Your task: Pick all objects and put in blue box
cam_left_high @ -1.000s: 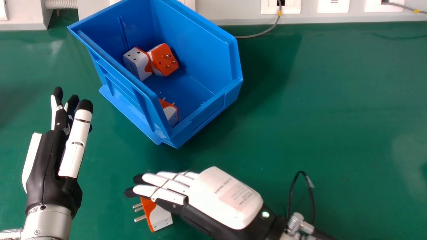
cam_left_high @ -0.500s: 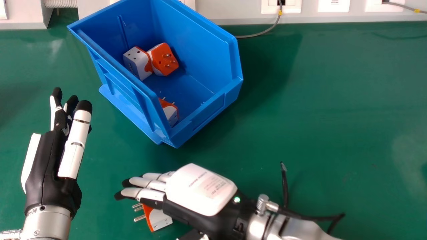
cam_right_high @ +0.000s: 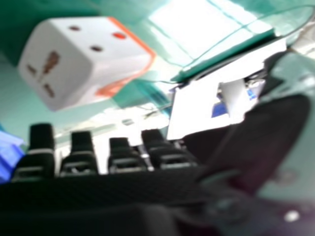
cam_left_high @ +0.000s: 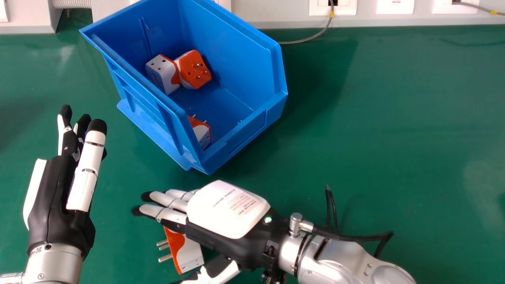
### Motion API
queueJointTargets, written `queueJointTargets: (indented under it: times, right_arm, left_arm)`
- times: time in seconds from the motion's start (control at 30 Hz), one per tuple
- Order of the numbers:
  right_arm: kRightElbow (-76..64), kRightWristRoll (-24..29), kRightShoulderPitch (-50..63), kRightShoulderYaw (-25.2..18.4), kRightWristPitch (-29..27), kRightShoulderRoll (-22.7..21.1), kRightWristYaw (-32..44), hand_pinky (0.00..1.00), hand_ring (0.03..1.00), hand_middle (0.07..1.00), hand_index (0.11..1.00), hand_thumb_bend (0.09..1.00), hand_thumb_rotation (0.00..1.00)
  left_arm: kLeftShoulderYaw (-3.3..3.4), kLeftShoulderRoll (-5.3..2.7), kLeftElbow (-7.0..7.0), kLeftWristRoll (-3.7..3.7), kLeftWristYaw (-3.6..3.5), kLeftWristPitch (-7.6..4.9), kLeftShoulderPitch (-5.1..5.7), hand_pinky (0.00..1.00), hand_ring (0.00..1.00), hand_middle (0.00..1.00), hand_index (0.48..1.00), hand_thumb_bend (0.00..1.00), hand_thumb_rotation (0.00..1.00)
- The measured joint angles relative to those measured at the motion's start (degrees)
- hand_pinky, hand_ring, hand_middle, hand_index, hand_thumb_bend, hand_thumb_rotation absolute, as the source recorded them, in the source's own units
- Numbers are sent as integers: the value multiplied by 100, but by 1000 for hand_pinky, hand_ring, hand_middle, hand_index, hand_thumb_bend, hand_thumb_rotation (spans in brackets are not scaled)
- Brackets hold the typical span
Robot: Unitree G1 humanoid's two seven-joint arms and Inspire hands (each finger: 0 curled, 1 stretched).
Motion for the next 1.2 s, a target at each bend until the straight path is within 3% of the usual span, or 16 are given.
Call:
queueJointTargets:
  times: [0.67,1.07,1.2]
  right_arm:
    - [878,-50,-434,189,111,132,-90,948,1000,1000,968,356,685]
    - [1364,-263,-763,384,326,244,-132,954,1000,1000,977,372,701]
    - [1494,-275,-878,413,357,270,-154,955,1000,1000,984,382,701]
  left_arm:
    - [26,26,-72,-29,-54,14,4,957,1000,1000,1000,382,822]
    - [25,27,-116,-16,-38,97,7,954,1000,1000,1000,389,825]
    - [20,26,-142,-7,-3,127,8,951,1000,1000,1000,390,827]
